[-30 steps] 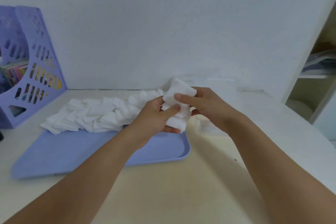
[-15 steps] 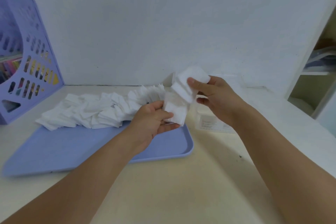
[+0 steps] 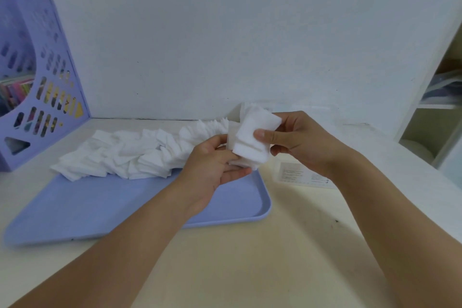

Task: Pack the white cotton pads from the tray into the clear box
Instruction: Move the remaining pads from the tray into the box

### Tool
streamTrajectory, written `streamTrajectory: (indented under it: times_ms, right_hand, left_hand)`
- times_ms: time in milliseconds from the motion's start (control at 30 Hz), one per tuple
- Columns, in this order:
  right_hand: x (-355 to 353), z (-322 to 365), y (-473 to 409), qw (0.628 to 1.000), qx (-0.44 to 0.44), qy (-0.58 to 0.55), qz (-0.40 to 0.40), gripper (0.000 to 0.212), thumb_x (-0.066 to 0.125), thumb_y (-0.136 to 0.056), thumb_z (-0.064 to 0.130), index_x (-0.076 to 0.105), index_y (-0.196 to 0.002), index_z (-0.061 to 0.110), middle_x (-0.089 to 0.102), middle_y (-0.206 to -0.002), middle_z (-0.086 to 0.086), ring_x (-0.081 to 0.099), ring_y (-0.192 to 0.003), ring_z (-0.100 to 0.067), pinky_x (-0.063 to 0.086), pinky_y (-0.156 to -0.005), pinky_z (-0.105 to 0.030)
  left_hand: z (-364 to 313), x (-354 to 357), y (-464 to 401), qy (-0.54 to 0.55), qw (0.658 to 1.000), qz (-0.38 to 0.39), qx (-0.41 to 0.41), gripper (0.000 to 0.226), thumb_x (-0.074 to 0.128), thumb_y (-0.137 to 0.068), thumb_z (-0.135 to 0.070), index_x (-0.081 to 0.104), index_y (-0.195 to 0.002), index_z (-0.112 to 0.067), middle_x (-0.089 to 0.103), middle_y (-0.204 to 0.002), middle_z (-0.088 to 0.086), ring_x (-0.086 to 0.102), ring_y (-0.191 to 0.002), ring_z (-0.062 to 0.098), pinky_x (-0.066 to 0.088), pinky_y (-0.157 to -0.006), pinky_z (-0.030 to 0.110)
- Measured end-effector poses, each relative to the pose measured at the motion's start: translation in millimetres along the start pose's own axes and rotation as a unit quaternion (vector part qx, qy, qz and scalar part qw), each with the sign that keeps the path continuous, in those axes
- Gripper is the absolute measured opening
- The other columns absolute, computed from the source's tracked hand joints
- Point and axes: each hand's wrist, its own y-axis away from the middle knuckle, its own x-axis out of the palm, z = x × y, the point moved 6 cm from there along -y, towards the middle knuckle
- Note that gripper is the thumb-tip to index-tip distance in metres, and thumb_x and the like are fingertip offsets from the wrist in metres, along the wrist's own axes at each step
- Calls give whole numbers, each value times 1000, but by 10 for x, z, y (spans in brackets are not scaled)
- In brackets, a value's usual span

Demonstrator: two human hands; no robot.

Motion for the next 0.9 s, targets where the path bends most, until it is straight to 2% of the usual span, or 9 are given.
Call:
streamTrajectory:
  times_ms: [100,233,367,533,733,833,900]
  right_hand:
    - [-12,-12,-4,1000,2,6,-8,21,72,-92,16,77,-112,11,72,-103,-25,58,-82,-17,45,-69,-29]
    - [-10,-24,-10,1000,10,16,-9,21,73,-92,16,77,-112,14,73,-94,-9,57,-75,-11,45,-67,-25]
    - [0,-21,-4,1000,11,22,-10,22,73,-92,16,77,-113,13,74,-93,-7,57,-73,-9,45,-67,-22]
    - [17,-35,-4,999,13,32,-5,17,71,-94,15,78,-108,10,73,-80,5,56,-66,-4,45,-65,-19]
    - [70,-50,-6,999,15,27,-13,20,67,-97,19,77,-113,14,76,-96,-3,60,-83,-12,46,-70,-23]
    - [47,2,-27,997,-21,-6,-70,20,69,-95,20,77,-110,11,76,-102,-7,63,-89,-14,48,-75,-27]
    - [-50,52,-19,990,-41,-81,-108,23,71,-91,22,76,-107,6,74,-101,-10,64,-88,-16,48,-75,-27]
  left_hand:
    - [-7,0,7,15,1000,7,-12,29,56,-95,3,65,-122,-5,75,-112,16,75,-96,33,63,-77,34]
    - [-5,7,22,53,998,4,-26,29,44,-97,1,66,-116,-1,74,-110,20,75,-94,37,64,-77,39]
    - [-3,-5,19,79,996,1,-31,29,44,-98,-5,64,-117,0,74,-113,20,74,-94,39,63,-80,42]
    - [9,1,8,42,999,18,-27,32,48,-92,7,65,-118,-1,72,-114,22,74,-97,38,63,-82,40]
    - [20,-4,-6,-1,1000,22,-5,33,62,-93,3,62,-125,-5,73,-116,17,74,-100,30,63,-79,34]
    - [23,-33,-20,-7,1000,5,10,33,60,-94,4,62,-126,-5,74,-114,13,74,-100,29,62,-82,35]
    - [15,-65,-34,-8,1000,-11,18,33,60,-94,4,62,-126,-5,75,-114,10,74,-100,28,62,-83,35]
